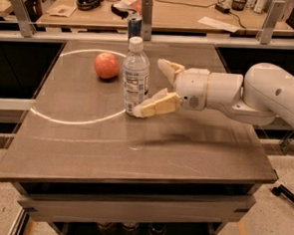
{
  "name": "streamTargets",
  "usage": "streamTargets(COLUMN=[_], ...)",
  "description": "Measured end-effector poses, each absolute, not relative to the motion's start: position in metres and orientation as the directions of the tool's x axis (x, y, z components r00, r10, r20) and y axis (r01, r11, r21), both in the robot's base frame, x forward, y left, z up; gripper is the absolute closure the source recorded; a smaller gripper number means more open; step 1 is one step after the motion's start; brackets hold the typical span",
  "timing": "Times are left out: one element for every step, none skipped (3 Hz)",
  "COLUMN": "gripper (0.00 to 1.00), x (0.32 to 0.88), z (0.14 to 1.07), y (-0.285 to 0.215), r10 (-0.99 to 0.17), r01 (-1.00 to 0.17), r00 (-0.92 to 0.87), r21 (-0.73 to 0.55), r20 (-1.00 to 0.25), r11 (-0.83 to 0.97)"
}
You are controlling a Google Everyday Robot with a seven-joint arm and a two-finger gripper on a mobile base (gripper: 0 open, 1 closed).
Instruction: Pick blue plastic bottle
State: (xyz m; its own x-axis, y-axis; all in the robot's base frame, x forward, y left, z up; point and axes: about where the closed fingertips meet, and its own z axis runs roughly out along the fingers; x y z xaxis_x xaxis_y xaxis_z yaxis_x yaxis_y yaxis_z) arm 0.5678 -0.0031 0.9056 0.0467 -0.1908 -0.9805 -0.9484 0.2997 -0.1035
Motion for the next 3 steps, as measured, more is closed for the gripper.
streamTargets(gripper=[0.0, 0.17, 0.4], x=[0.577, 0.583, 0.586], z=[0.9, 0.896, 0.893], y=[0.009, 0.019, 0.022], r10=[-0.181, -0.196, -0.214], r01=[-0.956, -0.962, -0.968], r00=[0.044, 0.035, 0.03], r21=[-0.094, -0.086, -0.082], r20=[-0.982, -0.98, -0.976], r11=[0.278, 0.258, 0.237])
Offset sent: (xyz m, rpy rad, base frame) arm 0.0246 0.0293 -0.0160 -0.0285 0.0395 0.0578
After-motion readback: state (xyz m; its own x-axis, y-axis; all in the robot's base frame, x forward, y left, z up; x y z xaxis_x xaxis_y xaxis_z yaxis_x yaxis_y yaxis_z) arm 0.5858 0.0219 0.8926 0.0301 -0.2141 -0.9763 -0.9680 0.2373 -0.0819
